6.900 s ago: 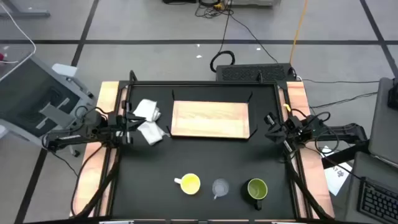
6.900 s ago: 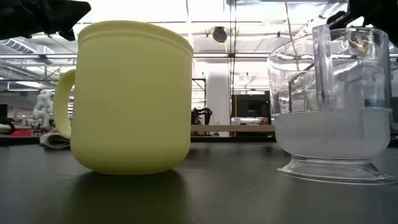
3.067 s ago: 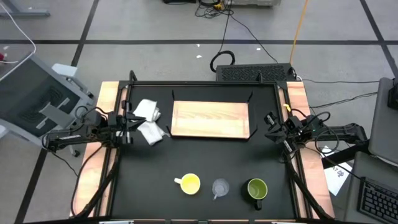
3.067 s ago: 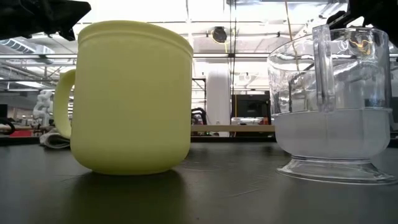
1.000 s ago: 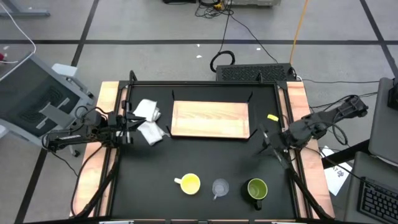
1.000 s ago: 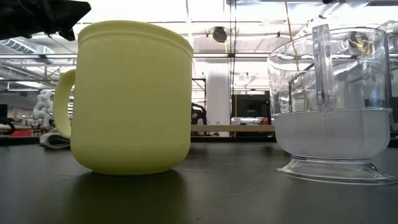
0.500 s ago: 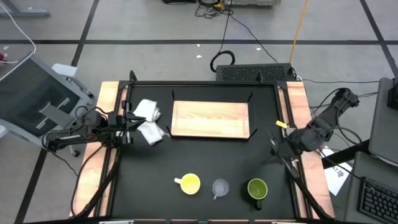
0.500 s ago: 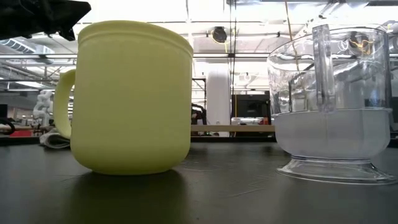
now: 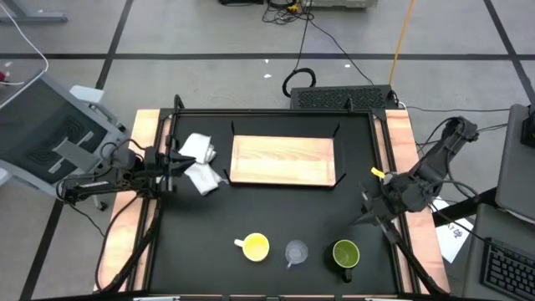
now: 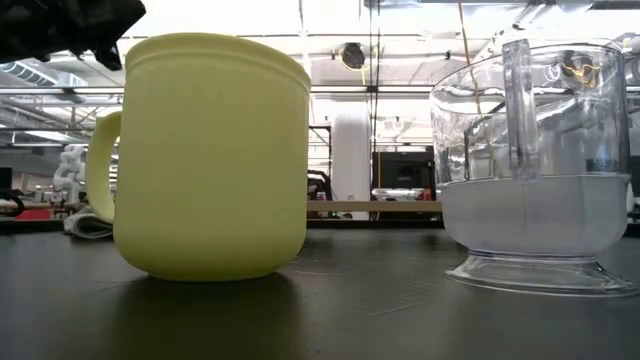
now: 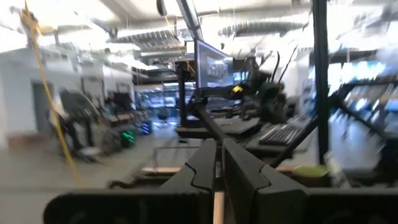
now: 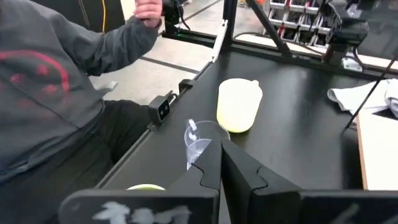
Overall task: Stack small to large cups/mugs on shelf
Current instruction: Put the black mug on the shelf
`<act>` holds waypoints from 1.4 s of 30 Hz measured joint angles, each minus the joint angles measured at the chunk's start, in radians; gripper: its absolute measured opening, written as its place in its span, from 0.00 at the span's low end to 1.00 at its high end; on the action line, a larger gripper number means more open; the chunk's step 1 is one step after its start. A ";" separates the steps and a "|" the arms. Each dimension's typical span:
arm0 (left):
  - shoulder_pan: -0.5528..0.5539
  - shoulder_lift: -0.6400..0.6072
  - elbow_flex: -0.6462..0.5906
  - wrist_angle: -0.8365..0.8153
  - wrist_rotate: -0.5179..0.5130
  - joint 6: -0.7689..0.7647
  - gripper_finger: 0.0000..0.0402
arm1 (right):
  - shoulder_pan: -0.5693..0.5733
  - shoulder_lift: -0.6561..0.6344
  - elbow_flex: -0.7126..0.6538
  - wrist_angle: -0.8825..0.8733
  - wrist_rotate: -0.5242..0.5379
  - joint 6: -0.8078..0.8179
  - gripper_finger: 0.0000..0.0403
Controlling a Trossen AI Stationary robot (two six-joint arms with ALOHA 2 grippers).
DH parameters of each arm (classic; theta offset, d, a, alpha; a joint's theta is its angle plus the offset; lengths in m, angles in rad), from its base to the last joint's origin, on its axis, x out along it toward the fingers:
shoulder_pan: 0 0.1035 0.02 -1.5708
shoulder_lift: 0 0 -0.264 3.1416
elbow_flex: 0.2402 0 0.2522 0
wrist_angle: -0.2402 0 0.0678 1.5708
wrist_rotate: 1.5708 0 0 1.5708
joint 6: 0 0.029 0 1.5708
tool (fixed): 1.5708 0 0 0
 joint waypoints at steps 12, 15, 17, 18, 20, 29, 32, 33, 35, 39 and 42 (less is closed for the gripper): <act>0.000 0.093 0.000 -0.072 0.160 -0.196 0.08 | 0.031 0.000 -0.030 0.014 0.079 0.040 0.00; -0.002 0.158 0.000 -0.087 0.165 -0.212 0.08 | 0.052 0.000 -0.030 0.014 0.102 0.046 0.00; -0.010 0.204 0.000 -0.085 0.165 -0.214 0.08 | 0.063 0.008 -0.030 0.014 0.124 0.051 0.00; -0.016 0.228 0.000 -0.081 0.165 -0.214 0.08 | 0.067 0.015 -0.030 0.013 0.127 0.051 0.00; -0.028 0.270 0.000 -0.054 0.165 -0.219 0.08 | 0.077 0.038 -0.030 0.013 0.128 0.054 0.00; -0.082 0.381 0.000 0.096 0.165 -0.230 0.08 | 0.081 0.187 -0.021 0.007 0.119 0.178 0.00; -0.093 0.404 0.000 0.137 0.156 -0.230 0.08 | 0.081 0.233 0.004 -0.006 0.087 0.228 0.00; -0.095 0.409 0.000 0.142 0.146 -0.230 0.08 | 0.082 0.245 0.016 -0.020 0.068 0.242 0.00; -0.098 0.418 0.000 0.146 0.110 -0.230 0.08 | 0.086 0.261 0.042 -0.069 0.061 0.284 0.00; -0.098 0.436 0.000 0.146 0.050 -0.229 0.08 | 0.086 0.284 0.109 -0.182 0.020 0.405 0.00; -0.098 0.449 0.000 0.145 0.048 -0.229 0.08 | 0.086 0.309 0.140 -0.235 -0.040 0.480 0.00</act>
